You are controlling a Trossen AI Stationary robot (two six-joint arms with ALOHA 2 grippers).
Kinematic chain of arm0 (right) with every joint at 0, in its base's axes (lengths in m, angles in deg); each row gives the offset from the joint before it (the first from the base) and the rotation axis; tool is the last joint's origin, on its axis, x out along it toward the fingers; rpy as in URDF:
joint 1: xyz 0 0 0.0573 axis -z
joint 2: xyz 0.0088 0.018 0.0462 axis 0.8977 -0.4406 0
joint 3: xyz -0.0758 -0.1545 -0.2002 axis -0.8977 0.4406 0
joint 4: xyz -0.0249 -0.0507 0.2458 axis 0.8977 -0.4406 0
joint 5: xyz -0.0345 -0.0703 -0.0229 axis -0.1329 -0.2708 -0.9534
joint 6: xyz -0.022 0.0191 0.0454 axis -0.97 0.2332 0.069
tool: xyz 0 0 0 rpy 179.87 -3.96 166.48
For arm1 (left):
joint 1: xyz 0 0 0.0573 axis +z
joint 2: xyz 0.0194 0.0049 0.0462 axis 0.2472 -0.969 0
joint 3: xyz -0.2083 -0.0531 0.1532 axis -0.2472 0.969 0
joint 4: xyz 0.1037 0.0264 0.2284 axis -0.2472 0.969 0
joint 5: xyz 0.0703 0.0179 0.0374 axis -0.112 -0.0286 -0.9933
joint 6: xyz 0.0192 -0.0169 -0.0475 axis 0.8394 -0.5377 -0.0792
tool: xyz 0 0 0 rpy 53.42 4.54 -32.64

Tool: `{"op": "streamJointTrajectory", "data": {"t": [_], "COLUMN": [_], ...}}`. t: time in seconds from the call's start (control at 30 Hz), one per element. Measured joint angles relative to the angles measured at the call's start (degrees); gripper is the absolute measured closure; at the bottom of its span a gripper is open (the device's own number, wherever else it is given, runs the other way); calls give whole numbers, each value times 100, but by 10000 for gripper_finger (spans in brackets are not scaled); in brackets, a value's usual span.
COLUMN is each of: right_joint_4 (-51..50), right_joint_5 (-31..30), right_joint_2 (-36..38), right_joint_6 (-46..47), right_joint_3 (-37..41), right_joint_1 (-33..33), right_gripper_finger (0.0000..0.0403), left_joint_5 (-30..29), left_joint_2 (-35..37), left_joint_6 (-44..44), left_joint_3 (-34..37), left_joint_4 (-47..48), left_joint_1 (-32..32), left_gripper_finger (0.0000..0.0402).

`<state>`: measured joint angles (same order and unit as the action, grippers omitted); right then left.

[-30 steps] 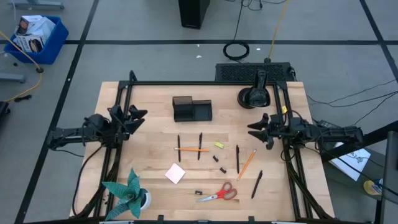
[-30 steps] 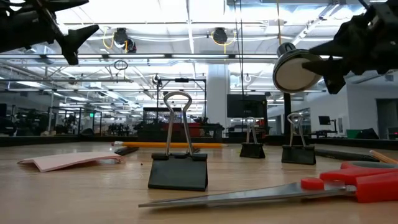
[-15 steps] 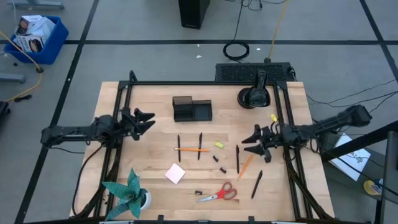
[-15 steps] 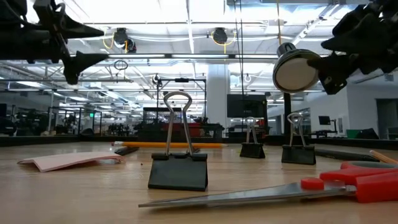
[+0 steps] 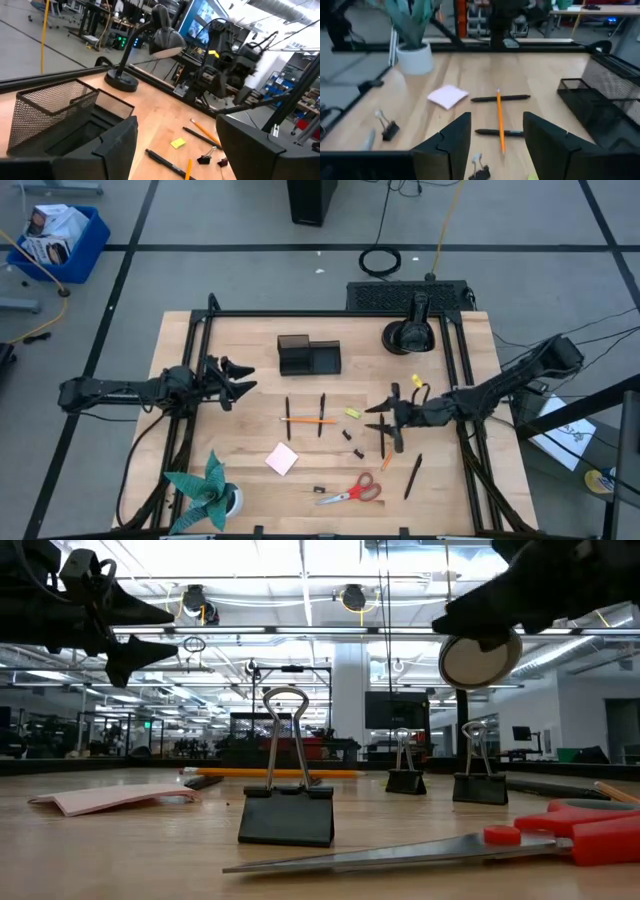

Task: Pick and place office supplies into organizer
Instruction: Put the orange pencil into the black desk organizer

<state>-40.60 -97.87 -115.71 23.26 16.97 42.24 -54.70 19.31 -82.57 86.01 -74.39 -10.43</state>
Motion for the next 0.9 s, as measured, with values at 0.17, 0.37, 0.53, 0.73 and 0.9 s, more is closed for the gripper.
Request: {"op": "streamJointTrajectory", "data": {"t": [0.17,0.37,0.53,0.73,0.9], "right_joint_4": [75,-1031,-1707,-1801,-2225], "right_joint_5": [17,61,173,180,538], "right_joint_2": [-1024,-2251,-2860,-3333,-3617], "right_joint_6": [38,-319,-549,-433,-406], "right_joint_3": [-907,-2404,-3277,-3878,-4282], "right_joint_1": [46,131,338,703,1013], "right_gripper_finger": [234,234,234,234,234], "left_joint_5": [1,0,4,4,9], "left_joint_2": [0,-2,-2,-2,-2], "left_joint_6": [-14,-2,-29,-167,-197], "left_joint_3": [0,0,0,0,0], "left_joint_4": [1,150,156,156,159], "left_joint_1": [-2,-6,-6,-6,-4], "left_gripper_finger": [128,128,128,128,128]}}
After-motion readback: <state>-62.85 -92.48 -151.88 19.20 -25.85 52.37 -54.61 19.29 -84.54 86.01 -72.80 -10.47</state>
